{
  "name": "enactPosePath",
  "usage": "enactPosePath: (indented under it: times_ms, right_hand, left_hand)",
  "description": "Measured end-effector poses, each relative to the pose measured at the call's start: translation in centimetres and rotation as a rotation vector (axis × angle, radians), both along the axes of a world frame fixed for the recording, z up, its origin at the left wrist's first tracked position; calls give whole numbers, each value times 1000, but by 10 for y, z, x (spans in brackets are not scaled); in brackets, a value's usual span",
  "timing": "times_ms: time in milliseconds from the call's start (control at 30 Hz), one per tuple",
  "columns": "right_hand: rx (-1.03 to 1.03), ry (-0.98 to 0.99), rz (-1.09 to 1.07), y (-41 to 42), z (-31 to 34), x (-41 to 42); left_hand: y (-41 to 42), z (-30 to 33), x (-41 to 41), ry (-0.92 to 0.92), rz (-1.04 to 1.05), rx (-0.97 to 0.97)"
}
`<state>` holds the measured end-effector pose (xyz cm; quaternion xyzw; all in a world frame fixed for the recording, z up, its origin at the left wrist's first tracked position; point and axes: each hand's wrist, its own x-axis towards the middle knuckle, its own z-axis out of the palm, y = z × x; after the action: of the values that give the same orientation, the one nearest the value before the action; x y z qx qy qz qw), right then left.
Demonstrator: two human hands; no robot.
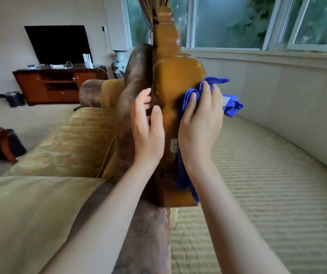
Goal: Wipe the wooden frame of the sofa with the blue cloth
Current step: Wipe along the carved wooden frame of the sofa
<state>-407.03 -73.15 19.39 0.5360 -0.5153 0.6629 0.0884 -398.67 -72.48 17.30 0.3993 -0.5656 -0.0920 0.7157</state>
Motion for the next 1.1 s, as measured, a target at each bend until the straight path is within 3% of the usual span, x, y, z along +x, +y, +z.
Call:
enactPosePath:
  times_ms: [167,300,400,500,633,700,833,933,1100]
  right_hand:
    - [31,432,-17,-22,57,6]
    - [163,505,0,-39,84,12]
    - [238,509,114,-34,87,5]
    - [359,527,245,-21,88,-7]
    - [469,522,290,10,79,-22]
    - [571,431,331,27,82,-24]
    - [871,-39,556,54,131,-18]
    - [849,-391,728,62,173,7]
    - [757,-563,1131,94,228,59]
  left_hand:
    - [-12,29,-6,-88,153,35]
    - [1,40,-1,-160,209,119]
    - [11,64,11,-209,126,365]
    - [15,106,23,-296,-47,752]
    - [22,154,28,-386,-171,1137]
    - [32,170,27,-418,-248,1238]
    - [55,192,34,-458,-282,1267]
    - [75,213,47,-471,-340,1257]
    - [121,248,83,-167,-325,1221]
